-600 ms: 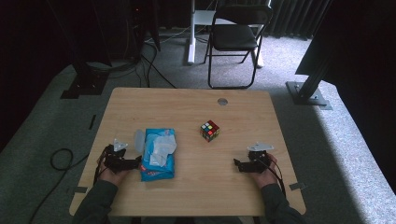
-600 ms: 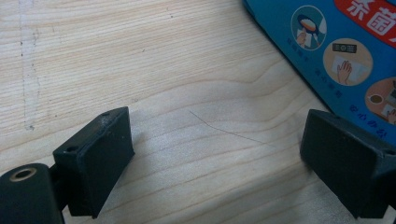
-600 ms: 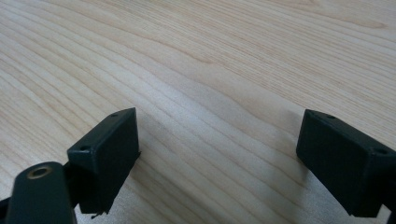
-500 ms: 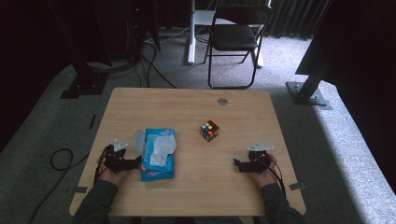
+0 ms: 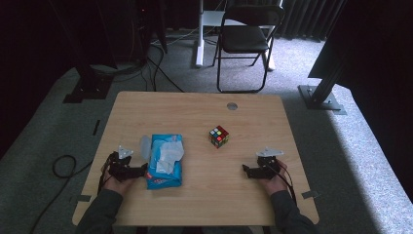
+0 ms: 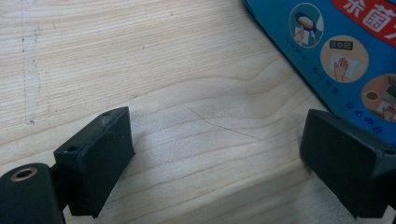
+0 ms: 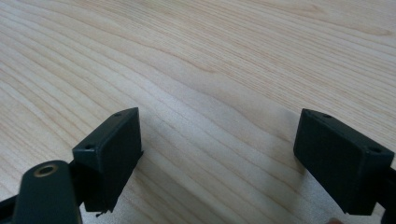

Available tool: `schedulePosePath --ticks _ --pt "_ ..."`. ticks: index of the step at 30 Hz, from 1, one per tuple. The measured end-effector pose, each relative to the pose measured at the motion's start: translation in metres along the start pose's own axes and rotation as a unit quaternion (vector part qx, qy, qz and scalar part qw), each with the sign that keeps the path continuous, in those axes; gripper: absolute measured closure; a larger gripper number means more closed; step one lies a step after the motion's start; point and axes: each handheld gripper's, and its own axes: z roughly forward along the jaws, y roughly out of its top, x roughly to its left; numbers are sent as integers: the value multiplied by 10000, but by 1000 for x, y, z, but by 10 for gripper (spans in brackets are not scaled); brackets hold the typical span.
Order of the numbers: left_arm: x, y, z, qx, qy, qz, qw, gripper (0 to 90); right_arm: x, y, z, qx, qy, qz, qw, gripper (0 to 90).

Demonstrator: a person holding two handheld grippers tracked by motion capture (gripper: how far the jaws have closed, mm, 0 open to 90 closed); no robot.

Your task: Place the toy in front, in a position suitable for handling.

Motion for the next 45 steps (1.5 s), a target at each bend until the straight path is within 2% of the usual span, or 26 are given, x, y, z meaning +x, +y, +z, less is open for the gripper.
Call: schedulePosePath --ticks 9,13,18,20,23,27,31,37,45 --pt "-1 -1 -1 -20 3 -14 10000 114 1 2 0 76 5 -6 10000 150" --pt "-1 -1 -1 -20 2 -14 10000 114 2 6 -4 214 -14 33 9998 237" --pt "0 -1 -1 -18 2 -8 10000 114 5 20 -15 4 133 1 9999 264" --pt "0 -1 -1 -19 -5 -3 10000 114 10 28 -18 -52 162 -74 9998 253" --pt "0 -1 -1 -19 -6 0 10000 114 16 41 -20 -81 226 -46 9997 234" --pt "0 -1 -1 -11 -4 4 10000 114 23 56 -20 -252 273 -124 9992 212" --pt "0 -1 -1 -12 -7 13 10000 114 26 66 -18 -313 293 -163 9989 198" --pt "0 -1 -1 -13 -6 15 10000 114 32 89 -5 -321 339 -357 9983 207" --pt "0 -1 -1 -15 -10 14 10000 114 38 103 13 -383 356 -449 9976 156"
